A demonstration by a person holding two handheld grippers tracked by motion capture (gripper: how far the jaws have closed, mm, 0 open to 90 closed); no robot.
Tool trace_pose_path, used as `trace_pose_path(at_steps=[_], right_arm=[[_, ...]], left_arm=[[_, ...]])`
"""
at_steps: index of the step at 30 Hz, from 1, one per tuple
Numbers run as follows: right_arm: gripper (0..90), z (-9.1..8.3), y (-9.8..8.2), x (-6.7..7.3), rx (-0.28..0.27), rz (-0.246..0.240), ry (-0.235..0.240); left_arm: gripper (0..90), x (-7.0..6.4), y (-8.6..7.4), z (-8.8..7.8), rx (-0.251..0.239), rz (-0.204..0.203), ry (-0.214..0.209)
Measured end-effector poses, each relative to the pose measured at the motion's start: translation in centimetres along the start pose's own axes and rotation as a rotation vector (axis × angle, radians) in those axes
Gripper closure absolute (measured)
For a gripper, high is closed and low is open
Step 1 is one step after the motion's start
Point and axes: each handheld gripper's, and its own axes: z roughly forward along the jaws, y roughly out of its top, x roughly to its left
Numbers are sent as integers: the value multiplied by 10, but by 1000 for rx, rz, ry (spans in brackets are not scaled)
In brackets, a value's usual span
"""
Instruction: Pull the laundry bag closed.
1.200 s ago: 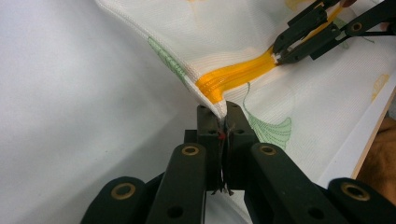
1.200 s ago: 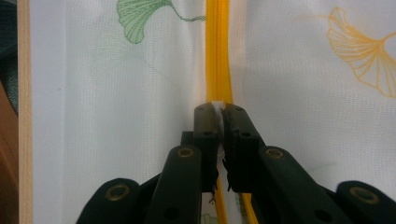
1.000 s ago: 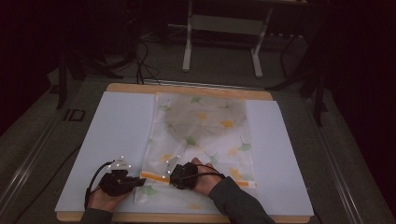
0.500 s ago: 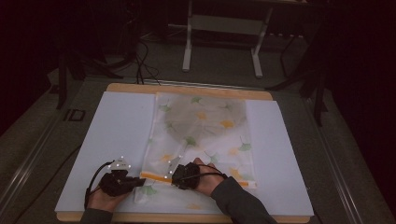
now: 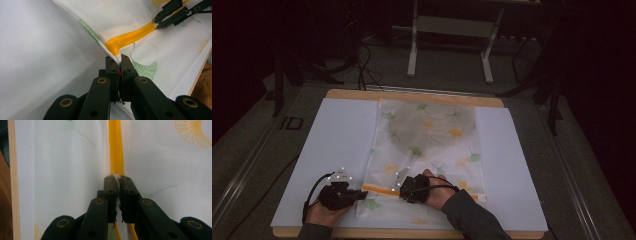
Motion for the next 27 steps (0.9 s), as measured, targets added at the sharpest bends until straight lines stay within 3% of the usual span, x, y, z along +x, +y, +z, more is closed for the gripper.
trace_pose_path(at_steps=[27], right_arm=[[843,-6,-10,-3,32,6,5]], left_arm=[[879,0,0,0,5,3,1]])
